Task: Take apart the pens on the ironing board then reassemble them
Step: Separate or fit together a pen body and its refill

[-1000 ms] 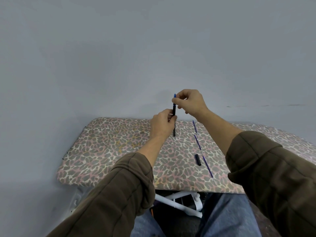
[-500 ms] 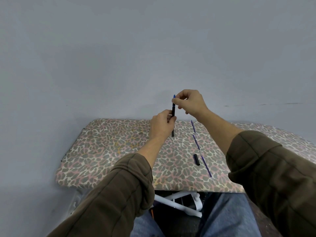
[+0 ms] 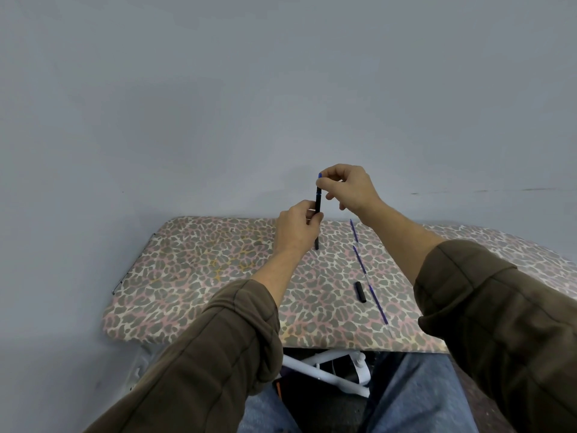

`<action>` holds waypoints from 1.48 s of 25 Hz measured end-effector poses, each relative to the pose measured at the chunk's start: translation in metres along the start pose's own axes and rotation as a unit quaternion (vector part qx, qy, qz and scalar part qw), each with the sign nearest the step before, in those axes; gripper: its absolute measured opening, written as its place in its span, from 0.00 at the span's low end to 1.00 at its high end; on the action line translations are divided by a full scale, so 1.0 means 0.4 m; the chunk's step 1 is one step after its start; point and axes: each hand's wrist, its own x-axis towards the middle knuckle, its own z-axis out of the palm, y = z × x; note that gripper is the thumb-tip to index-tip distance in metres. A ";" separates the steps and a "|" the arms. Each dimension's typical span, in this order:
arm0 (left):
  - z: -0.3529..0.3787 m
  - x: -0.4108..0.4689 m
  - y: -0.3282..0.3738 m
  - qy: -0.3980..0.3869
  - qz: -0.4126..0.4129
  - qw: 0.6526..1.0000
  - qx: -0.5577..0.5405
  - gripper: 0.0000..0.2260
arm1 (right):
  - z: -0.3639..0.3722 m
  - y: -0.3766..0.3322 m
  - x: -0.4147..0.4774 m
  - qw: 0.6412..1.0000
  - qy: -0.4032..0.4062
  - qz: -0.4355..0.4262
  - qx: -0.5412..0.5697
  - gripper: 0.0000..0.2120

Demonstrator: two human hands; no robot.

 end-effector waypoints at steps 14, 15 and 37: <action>0.002 0.002 -0.002 -0.001 -0.007 1.000 0.000 0.10 | 0.007 0.003 0.008 1.000 -0.005 -0.002 -0.018 0.03; 0.001 0.003 -0.002 0.000 -0.008 1.000 -0.002 0.10 | 0.007 0.003 0.009 1.000 -0.003 -0.001 -0.017 0.04; 0.005 -0.002 -0.008 -0.004 -0.008 1.000 -0.015 0.10 | 0.007 0.017 0.010 1.000 -0.007 -0.003 -0.019 0.04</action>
